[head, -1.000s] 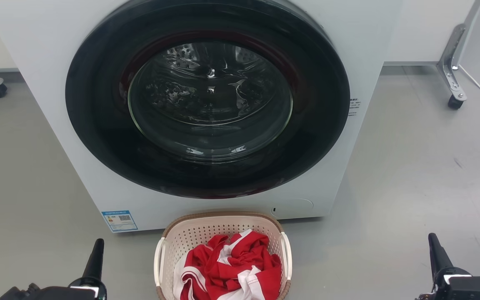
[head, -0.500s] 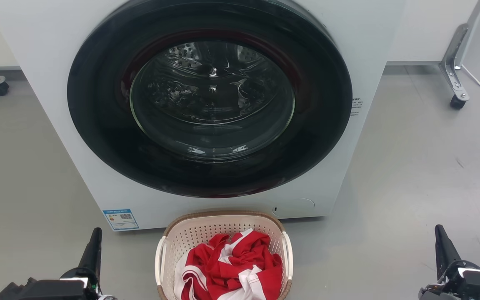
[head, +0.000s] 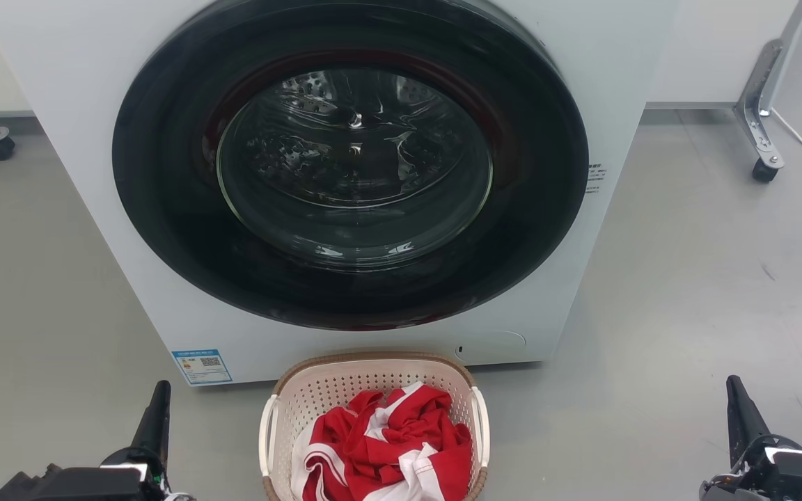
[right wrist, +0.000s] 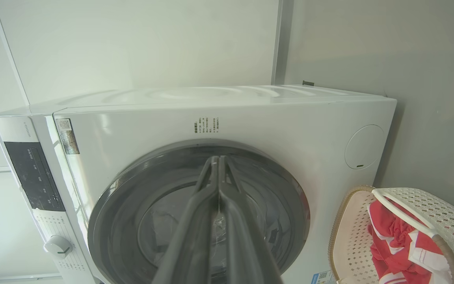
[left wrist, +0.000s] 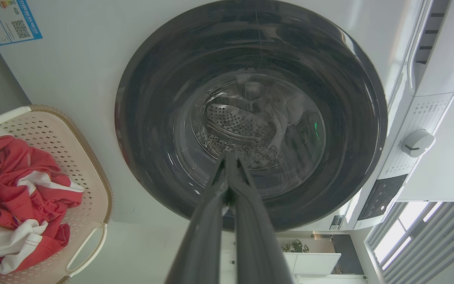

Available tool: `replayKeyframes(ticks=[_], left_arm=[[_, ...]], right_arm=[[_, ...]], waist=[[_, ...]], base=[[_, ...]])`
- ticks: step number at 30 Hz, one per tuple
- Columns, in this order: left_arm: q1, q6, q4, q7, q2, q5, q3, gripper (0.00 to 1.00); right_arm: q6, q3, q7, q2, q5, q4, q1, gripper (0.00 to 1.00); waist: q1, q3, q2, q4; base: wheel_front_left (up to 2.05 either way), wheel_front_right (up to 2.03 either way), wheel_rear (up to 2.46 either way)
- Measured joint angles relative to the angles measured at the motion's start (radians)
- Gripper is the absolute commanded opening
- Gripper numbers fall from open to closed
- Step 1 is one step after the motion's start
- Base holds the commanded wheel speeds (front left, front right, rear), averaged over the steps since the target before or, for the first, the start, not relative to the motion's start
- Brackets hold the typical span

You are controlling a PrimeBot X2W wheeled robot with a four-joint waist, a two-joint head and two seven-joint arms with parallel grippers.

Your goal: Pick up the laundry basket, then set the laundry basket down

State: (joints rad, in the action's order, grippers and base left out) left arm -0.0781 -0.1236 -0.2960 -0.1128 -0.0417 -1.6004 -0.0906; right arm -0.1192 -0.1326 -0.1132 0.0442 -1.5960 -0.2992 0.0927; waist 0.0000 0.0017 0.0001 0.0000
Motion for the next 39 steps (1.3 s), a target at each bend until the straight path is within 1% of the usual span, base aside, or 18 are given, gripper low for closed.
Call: replayKeyframes(ticks=[39], left_arm=[[0.0, 0.0, 0.0, 0.0, 0.0, 0.0, 0.0, 0.0]], right_arm=[[0.0, 0.0, 0.0, 0.0, -0.001, 0.0, 0.0, 0.0]], waist=[[0.0, 0.0, 0.0, 0.0]], base=[[0.0, 0.0, 0.0]])
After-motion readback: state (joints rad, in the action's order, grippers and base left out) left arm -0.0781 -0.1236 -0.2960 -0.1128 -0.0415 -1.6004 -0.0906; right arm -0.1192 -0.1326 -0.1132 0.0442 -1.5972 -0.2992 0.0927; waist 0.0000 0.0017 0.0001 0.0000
